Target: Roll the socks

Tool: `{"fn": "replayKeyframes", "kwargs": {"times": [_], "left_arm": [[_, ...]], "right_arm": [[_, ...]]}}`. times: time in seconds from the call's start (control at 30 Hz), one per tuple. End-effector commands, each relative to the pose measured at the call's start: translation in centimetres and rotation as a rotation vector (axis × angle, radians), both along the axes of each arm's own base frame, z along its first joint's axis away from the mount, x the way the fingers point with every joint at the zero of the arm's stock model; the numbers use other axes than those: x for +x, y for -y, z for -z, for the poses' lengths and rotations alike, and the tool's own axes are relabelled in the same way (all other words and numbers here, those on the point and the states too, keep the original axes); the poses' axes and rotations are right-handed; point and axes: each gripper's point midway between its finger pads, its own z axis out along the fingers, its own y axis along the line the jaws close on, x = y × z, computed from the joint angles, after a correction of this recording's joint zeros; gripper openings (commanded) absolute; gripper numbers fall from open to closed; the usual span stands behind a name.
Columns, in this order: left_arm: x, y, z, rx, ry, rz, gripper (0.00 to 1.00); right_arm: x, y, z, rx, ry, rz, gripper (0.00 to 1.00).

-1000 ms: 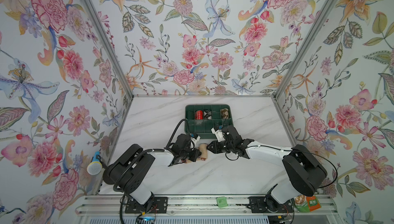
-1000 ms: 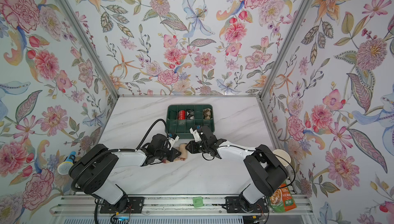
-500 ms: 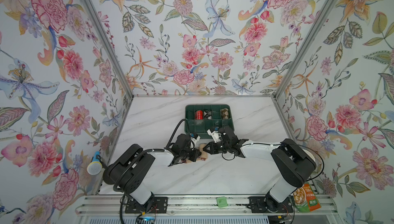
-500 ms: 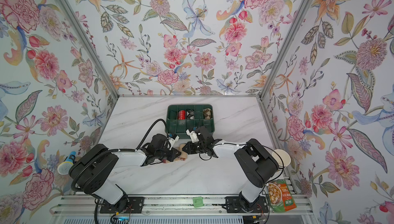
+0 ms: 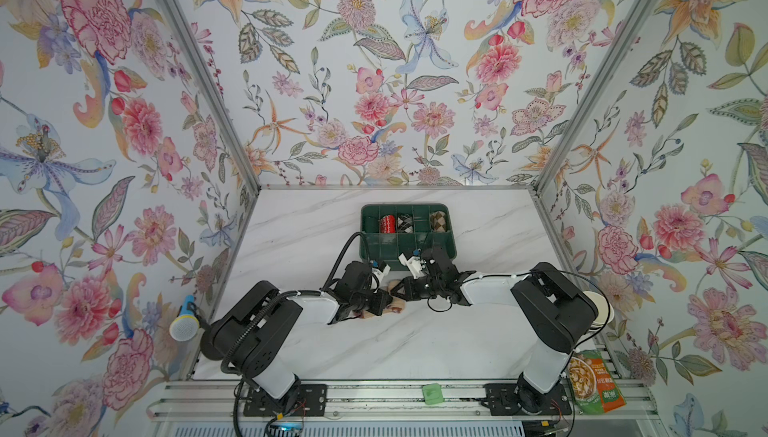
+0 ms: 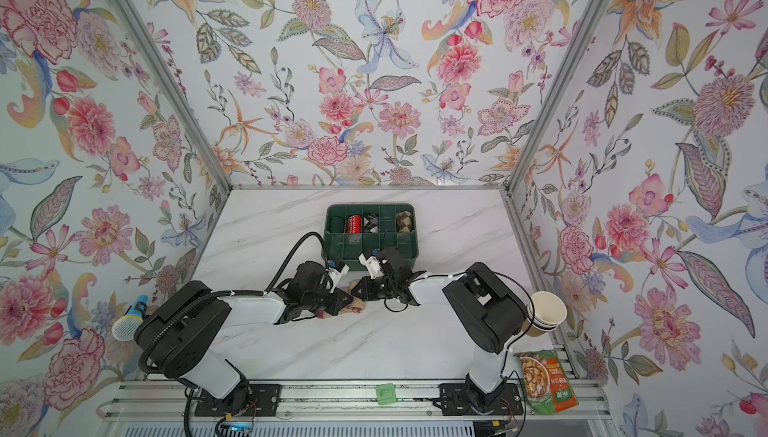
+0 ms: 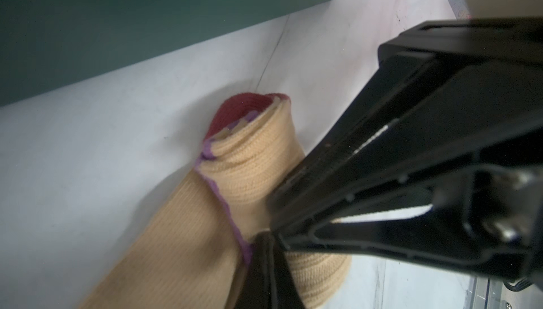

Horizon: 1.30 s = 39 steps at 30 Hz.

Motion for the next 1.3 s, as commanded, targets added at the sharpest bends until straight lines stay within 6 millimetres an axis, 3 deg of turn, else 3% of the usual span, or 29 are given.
{"fn": "replayKeyframes", "kwargs": {"times": [0.0,0.13,0.23,0.33,0.63,1.27], "left_arm": [[-1.4,-1.1,2.5,0.066,-0.076,-0.005,0.0],[-1.5,-1.3,2.7,0.074,-0.079,-0.003,0.0],[-1.6,-1.2,2.8,0.075,-0.082,-0.002,0.0],[-1.6,-1.3,3.0,0.074,-0.087,-0.001,0.0],[-2.0,-1.7,3.9,0.082,-0.109,-0.004,0.0],[-2.6,-2.4,5.1,0.07,-0.14,-0.017,0.0]], "right_arm": [[0.2,0.5,1.8,-0.046,-0.036,0.024,0.13],[-0.2,0.1,-0.8,0.018,-0.008,0.001,0.2],[-0.7,0.5,-2.9,0.05,0.01,-0.004,0.34],[-1.0,1.4,-3.5,0.043,0.005,0.009,0.37],[-1.8,4.4,-0.5,-0.075,-0.065,0.103,0.37],[-1.9,3.5,1.4,0.069,-0.143,0.125,0.39]]}}
